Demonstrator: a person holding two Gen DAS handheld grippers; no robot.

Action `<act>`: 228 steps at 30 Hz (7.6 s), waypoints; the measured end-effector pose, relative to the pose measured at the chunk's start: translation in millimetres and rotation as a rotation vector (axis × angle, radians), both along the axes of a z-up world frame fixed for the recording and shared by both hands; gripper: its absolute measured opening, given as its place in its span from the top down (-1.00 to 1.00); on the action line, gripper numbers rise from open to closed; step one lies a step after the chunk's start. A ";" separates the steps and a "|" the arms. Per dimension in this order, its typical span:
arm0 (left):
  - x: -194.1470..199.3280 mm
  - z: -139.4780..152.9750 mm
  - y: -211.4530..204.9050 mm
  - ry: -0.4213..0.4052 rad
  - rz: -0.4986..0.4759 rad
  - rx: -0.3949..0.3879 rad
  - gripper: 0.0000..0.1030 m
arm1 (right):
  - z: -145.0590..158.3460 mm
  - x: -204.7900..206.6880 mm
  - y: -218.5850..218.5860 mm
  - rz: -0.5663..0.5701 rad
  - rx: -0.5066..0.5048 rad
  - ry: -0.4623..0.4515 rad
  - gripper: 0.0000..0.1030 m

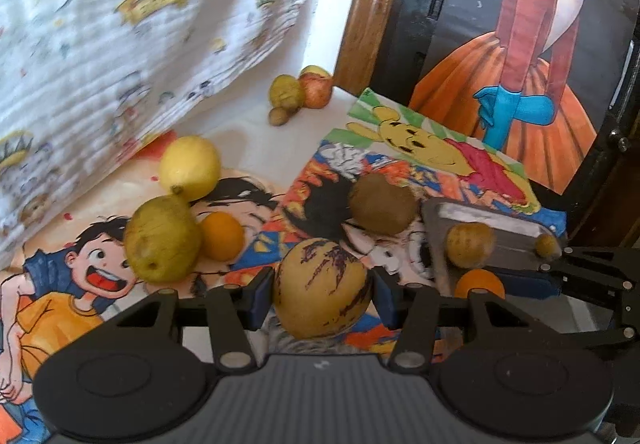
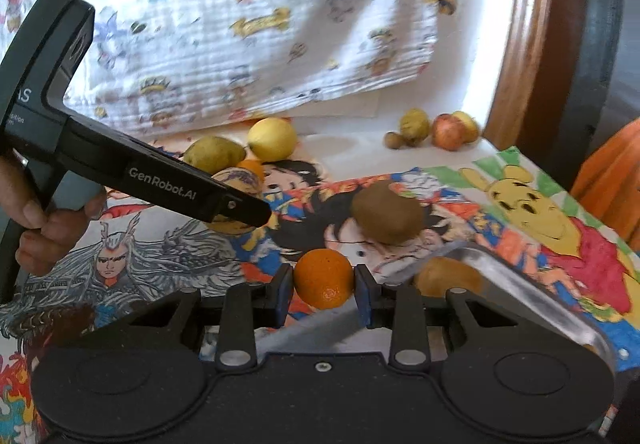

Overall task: Organize fruits
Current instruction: 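Lower the pepino and orange into the metal tray and open both tools, then lift both open tools away from the tray toward the remaining fruits, then grasp the green pear with the left tool while the right tool grasps the kiwi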

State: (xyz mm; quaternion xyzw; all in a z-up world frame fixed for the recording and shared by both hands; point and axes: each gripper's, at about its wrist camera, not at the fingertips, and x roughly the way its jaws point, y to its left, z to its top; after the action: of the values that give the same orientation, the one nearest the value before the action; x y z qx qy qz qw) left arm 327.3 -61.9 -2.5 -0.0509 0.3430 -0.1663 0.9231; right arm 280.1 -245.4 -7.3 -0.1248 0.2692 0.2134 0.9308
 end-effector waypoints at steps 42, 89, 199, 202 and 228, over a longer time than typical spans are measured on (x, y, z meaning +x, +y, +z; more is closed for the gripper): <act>-7.4 -28.0 -122.7 0.015 -0.181 -0.072 -0.09 | -33.2 -20.7 -127.9 -0.422 -0.047 -0.095 0.33; -275.3 124.9 3.4 -0.302 0.032 -0.021 -0.99 | 95.4 -259.8 -33.6 -0.280 0.175 -0.140 -0.99; 86.8 -6.9 77.9 0.286 0.116 -0.024 -0.50 | -0.3 161.6 47.2 -0.306 -0.176 0.281 -0.75; 87.4 -7.1 76.2 0.288 0.097 -0.036 -0.38 | -3.6 168.9 39.5 -0.339 -0.105 0.323 -0.69; 77.7 -8.0 78.4 0.295 0.167 -0.050 -0.12 | -9.3 145.9 39.9 -0.496 0.067 0.350 -0.31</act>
State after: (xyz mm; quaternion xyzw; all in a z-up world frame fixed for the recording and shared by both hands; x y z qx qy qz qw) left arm 405.0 16.5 -10.5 -0.1258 0.4650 -0.0883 0.8718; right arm 426.1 -205.5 -16.6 0.0143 0.4405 0.0068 0.8976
